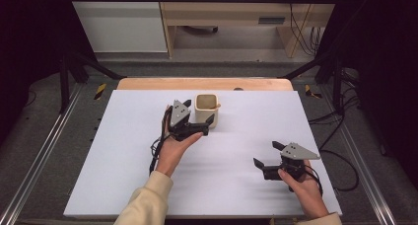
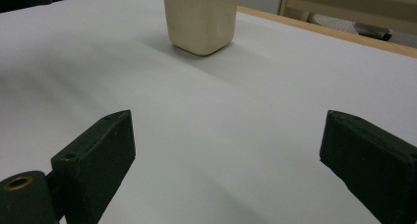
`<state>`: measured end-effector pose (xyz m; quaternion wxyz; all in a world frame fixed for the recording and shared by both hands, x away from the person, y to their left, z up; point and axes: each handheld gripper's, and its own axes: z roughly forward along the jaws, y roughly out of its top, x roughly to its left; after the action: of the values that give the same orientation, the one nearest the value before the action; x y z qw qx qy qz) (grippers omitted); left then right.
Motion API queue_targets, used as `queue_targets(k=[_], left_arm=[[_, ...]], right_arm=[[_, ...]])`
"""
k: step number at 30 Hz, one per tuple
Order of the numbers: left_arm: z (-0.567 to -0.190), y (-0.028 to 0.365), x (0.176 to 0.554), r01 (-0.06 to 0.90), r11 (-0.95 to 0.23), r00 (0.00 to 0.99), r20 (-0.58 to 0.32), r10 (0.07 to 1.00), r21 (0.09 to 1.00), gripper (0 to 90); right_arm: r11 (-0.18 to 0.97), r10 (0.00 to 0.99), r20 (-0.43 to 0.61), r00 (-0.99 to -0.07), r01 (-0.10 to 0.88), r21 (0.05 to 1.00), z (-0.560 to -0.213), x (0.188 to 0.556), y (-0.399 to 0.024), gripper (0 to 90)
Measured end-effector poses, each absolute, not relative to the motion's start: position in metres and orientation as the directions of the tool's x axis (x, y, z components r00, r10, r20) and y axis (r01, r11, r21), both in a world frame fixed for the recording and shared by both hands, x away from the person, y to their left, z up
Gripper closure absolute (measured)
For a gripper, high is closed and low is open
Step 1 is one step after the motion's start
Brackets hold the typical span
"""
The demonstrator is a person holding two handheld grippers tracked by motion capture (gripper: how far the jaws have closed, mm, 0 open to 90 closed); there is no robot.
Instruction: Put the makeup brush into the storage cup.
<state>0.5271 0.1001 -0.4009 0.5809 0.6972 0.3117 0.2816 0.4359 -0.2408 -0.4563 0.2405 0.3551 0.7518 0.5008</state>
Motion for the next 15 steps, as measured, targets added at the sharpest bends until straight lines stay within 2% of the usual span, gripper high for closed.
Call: queue_targets(k=[15], left_arm=[[-0.389,0.114,0.498,0.076,-0.161,0.694,0.064,0.717,0.984,1.8]], right_arm=[[0.211,0.776,0.001,-0.631,0.261,0.942,-0.450,0.434,-0.243,5.8]])
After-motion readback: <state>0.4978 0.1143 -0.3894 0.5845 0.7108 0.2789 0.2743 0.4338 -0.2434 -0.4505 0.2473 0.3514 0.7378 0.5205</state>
